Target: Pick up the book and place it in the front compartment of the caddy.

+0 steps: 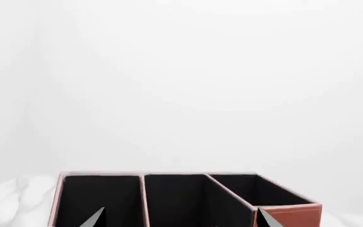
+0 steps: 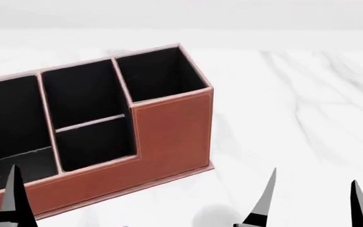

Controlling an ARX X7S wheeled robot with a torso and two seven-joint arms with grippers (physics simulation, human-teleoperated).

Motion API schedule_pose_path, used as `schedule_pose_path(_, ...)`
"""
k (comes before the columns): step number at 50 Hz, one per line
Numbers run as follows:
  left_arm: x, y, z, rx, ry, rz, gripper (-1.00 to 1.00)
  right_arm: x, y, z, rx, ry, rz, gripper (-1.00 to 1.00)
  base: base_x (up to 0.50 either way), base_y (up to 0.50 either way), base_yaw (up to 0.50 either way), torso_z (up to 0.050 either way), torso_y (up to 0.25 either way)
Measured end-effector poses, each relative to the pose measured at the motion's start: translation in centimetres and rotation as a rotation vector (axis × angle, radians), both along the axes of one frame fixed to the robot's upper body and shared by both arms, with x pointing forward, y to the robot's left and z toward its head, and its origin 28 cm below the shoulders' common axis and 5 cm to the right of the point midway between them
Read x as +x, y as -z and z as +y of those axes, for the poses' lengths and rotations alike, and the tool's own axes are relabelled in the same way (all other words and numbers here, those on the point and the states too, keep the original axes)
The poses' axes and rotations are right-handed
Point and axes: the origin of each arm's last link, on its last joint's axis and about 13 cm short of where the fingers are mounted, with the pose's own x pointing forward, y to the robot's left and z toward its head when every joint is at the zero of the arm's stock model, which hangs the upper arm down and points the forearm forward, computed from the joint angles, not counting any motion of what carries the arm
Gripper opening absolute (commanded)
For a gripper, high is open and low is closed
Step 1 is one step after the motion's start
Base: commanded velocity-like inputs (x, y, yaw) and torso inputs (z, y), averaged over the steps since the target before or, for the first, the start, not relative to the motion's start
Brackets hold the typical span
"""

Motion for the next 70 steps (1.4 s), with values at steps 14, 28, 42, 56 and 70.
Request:
schedule_pose_path(14, -0.17, -0.08, -0.04, -0.004, 0.015, 0.003, 1.0, 0.03, 0.01, 0.08, 0.0, -0.001, 0.001, 1.0, 0.5, 0.0, 0.0, 0.0, 0.001)
schedule_pose_path(28, -0.27, -0.23, -0.09, -0.009, 0.024, 0.002, 1.0, 0.02, 0.01, 0.05, 0.003, 0.001, -0.01, 1.0, 0.34, 0.0, 0.0, 0.0, 0.001)
schedule_pose_path(42, -0.35, -0.33, -0.21, -0.019, 0.036, 0.013, 1.0, -0.11, 0.0, 0.01, -0.018, 0.02, -0.013, 1.0, 0.0, 0.43, 0.0, 0.0, 0.0)
schedule_pose_path(56, -0.42, -0.5, -0.16, -0.022, 0.037, 0.02, 1.0, -0.22, -0.09, 0.07, 0.007, 0.005, -0.035, 1.0, 0.0, 0.04, 0.0, 0.024, 0.0)
schedule_pose_path(70, -0.55, -0.67, -0.16, -0.042, 0.058, 0.028, 1.0, -0.26, -0.16, 0.1, 0.013, -0.002, -0.043, 1.0, 0.0, 0.0, 0.0, 0.049, 0.0)
